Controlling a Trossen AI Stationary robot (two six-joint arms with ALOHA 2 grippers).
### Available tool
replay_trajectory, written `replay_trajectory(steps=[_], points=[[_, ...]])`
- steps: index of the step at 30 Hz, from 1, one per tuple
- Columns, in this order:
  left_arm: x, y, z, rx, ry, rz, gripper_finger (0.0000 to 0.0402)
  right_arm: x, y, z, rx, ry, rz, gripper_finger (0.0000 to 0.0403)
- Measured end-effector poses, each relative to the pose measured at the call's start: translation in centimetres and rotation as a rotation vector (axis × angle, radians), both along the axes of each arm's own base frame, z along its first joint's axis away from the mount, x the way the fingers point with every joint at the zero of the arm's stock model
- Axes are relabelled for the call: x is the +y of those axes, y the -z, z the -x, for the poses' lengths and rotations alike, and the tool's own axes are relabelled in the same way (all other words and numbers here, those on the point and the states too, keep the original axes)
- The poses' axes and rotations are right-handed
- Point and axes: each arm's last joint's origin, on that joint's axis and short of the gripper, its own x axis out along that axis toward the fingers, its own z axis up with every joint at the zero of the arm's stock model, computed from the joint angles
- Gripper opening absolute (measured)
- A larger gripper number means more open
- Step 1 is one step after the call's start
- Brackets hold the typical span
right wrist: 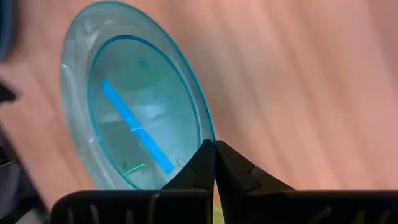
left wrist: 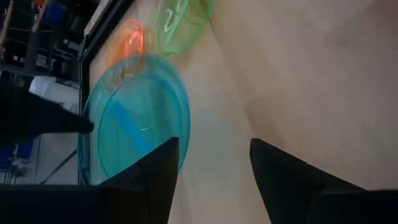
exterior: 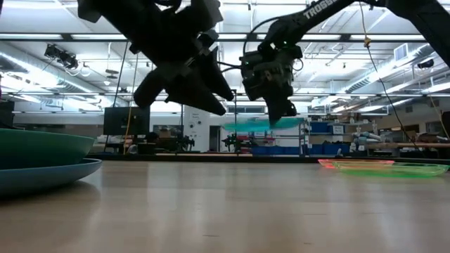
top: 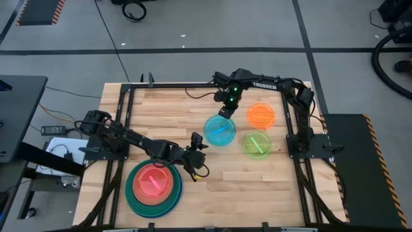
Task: Stack plastic plates
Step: Stack the light blue plate on top of the pink plate
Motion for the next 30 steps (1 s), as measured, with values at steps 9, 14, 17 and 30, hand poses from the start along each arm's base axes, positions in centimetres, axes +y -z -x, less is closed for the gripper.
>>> replay_trajectory(steps=[9, 14, 17, 30], points=[[0.1, 0.6, 0.2, 0.088, 0.037, -0.166, 0.0204, 3.5, -0.2, -1.7, -0.064, -0.094, -0.119, 0.0014], [0.0, 0.6, 0.1, 0.118, 0.098, -0.250, 0.0203, 5.3, -0.3, -2.5, -0.095, -0.142, -0.160, 0.0014], [-0.1, 0.5, 0.1, 0.119, 0.118, -0.281, 0.0192, 6.0, -0.3, -2.8, -0.102, -0.164, -0.161, 0.0013], [-0.6, 0.5, 0.2, 0.161, 0.202, -0.384, 0.0072, 7.0, -0.4, -3.4, -0.143, -0.202, -0.195, 0.0028]])
